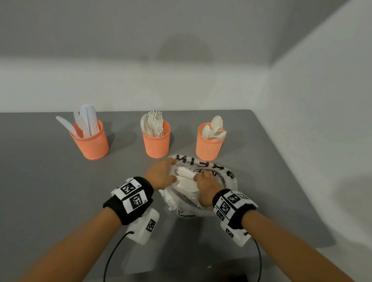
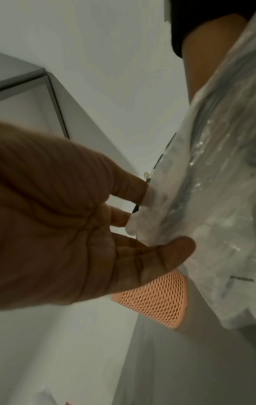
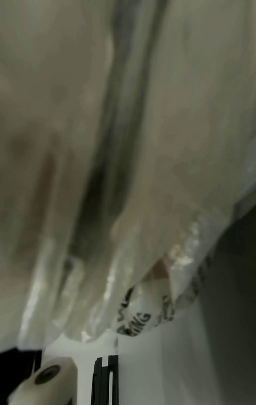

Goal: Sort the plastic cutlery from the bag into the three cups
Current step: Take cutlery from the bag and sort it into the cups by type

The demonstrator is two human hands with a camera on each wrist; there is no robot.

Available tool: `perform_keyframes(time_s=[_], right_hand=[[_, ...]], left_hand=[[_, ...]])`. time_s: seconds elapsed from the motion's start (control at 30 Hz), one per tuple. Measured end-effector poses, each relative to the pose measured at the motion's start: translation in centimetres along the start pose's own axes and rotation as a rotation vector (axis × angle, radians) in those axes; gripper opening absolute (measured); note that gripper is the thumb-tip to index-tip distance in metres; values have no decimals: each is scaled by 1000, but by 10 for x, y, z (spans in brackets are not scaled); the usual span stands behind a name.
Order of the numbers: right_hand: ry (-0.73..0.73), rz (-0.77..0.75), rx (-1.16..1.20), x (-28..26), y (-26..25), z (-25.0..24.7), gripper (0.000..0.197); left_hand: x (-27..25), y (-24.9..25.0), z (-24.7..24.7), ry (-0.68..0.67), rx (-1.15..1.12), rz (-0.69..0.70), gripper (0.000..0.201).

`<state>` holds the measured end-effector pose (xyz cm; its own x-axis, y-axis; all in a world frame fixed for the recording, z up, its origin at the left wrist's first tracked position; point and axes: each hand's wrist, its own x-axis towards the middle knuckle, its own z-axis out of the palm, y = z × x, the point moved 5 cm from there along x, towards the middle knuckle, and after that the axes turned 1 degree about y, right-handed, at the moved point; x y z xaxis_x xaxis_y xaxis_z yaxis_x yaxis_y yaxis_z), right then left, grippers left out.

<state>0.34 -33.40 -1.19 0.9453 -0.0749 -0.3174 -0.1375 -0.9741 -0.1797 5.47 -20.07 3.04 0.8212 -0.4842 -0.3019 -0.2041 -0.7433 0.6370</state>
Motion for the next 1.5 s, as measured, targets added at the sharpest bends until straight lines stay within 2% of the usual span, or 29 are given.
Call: perform_keyframes(time_s=[0.13,0.23,0.43,0.77,0.97,1.0,1.1,1.13,1.3,1.43,1.5], right_hand=[[-30,6,100,3,0,-3,76],[-62,18,94,4,1,-4,74],[-4,-33,135,0,-4,-5,58],[-50,-23,167,-7,-2,-1,62],[-21,-43,256,-11,-2,3,61],[-33,-37,281,-11,-1,5,58],[-39,-18,379,-11,4,1,28],[-32,-9,420,-10,7,-2,28],[-31,-22,564,-8,16,-16,53],[25,-49,633,-7,19,-21,53],[20,-49,689,-7,20,-21,60]], left_hand=[[-2,-5,-2,12,-33,-19,53],[-3,-6,-2,4,-77,-24,52],[-3,-7,-4,3,-118,-44,48],[-6,-13,-2,-9,-215,-64,43],[-6,-12,-6,1,-231,-54,42],[-6,-11,-7,3,-238,-50,41],[-6,-11,-11,28,-262,-46,39],[-5,-11,-13,41,-263,-42,38],[-4,-10,-15,59,-265,-31,37],[-5,-8,-14,75,-258,-28,38],[-4,-7,-13,75,-255,-26,38]])
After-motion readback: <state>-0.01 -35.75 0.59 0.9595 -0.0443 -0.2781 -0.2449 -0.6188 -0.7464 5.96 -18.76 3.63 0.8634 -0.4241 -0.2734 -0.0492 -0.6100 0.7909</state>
